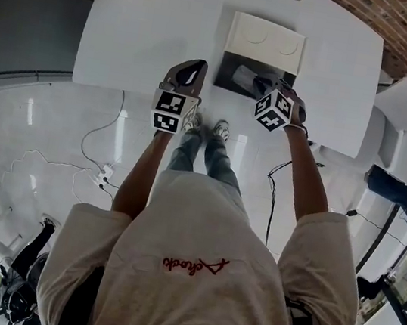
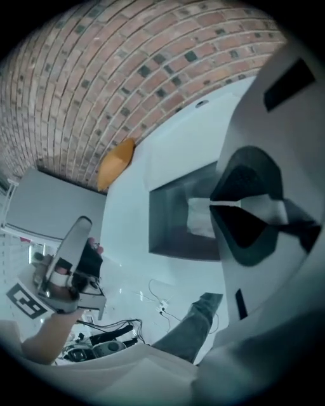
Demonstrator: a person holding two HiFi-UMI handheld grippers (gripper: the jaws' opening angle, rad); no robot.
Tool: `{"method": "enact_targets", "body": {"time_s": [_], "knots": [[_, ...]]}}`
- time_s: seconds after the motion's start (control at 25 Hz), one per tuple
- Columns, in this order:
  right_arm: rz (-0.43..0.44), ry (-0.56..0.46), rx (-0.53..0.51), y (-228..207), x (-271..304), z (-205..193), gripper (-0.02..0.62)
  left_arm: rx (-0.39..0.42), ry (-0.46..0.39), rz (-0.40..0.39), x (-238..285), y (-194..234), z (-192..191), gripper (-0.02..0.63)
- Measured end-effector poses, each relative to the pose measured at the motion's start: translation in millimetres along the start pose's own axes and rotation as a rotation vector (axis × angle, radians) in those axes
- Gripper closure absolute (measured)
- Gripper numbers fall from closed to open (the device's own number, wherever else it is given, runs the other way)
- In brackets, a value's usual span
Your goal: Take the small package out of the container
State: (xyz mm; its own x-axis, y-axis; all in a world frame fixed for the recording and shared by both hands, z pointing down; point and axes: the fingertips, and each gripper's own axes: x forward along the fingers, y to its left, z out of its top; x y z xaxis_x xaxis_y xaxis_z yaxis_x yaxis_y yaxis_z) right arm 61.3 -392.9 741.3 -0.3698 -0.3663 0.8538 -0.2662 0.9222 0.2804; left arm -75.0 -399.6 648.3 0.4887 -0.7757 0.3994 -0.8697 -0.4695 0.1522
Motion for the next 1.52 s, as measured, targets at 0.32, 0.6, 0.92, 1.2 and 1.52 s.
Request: {"method": "enact_targets", "body": {"time_s": [0.32, 0.6, 0.92, 1.2, 1.52], "knots": [[0.083, 0.029, 0.119, -4, 12, -9, 0.472, 0.003, 0.007, -0.003, 3, 0, -3, 0.600], [0.140, 0.077, 0.162, 1, 28, -21, 0.445, 0.013, 0.015, -0.003, 3, -1, -5, 0.600], [0.141, 0.102, 0.145, 3, 34, -23, 0.516, 0.006, 0.018, 0.008, 1, 7, -7, 0.600], [0.112, 0.096, 0.122, 3, 28, -23, 0.575, 0.009, 0.023, 0.001, 1, 1, -9, 0.600], [0.092, 0.092, 0.116, 4, 21, -23, 0.578, 0.020, 0.016, -0.008, 1, -6, -4, 0.600]]}}
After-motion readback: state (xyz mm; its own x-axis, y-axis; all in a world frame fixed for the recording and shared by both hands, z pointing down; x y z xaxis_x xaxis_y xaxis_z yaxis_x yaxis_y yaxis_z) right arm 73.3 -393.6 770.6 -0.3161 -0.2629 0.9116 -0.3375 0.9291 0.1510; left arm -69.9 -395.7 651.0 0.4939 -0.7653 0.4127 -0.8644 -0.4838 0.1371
